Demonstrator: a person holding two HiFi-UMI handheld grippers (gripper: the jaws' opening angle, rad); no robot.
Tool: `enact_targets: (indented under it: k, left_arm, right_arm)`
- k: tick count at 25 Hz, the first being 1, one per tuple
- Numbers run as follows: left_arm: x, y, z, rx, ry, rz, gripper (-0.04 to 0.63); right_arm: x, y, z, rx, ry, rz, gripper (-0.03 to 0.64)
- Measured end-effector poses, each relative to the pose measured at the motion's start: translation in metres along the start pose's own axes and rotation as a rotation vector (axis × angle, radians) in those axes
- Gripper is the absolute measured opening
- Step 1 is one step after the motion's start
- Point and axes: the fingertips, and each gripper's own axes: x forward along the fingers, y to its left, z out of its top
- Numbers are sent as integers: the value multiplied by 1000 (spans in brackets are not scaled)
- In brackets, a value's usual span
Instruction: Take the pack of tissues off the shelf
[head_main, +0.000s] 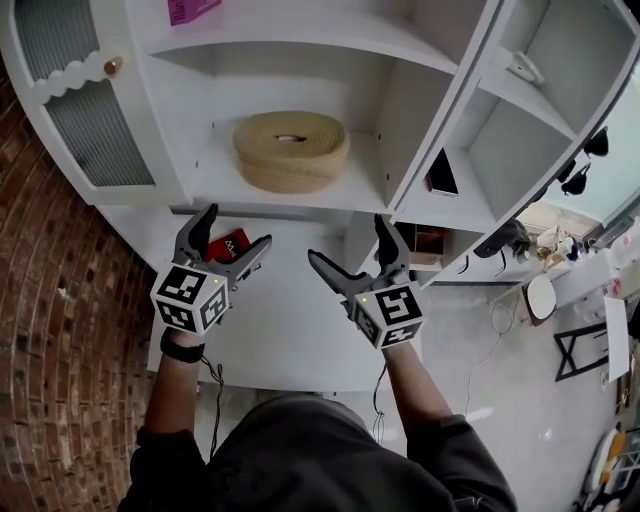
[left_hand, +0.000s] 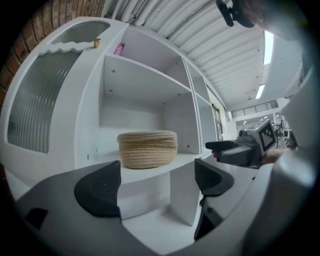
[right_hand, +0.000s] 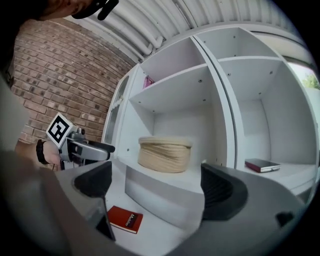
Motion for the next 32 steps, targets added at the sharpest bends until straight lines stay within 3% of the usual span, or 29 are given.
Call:
enact_targets:
  k: [11,21,27,32]
  left_arm:
    - [53,27,11,69,52,11,462]
    - [81,48,21,84,77,19,462]
    - [97,57,20,40,115,-13,462]
    - [102,62,18,50,158,-14,462]
  right_arm:
    - [59,-35,9,28,31,48,551]
    - [99,-52,22,7,63,48,549]
    - [117,-55,15,18,161,68,549]
    - [132,-61,11,11,216,79,549]
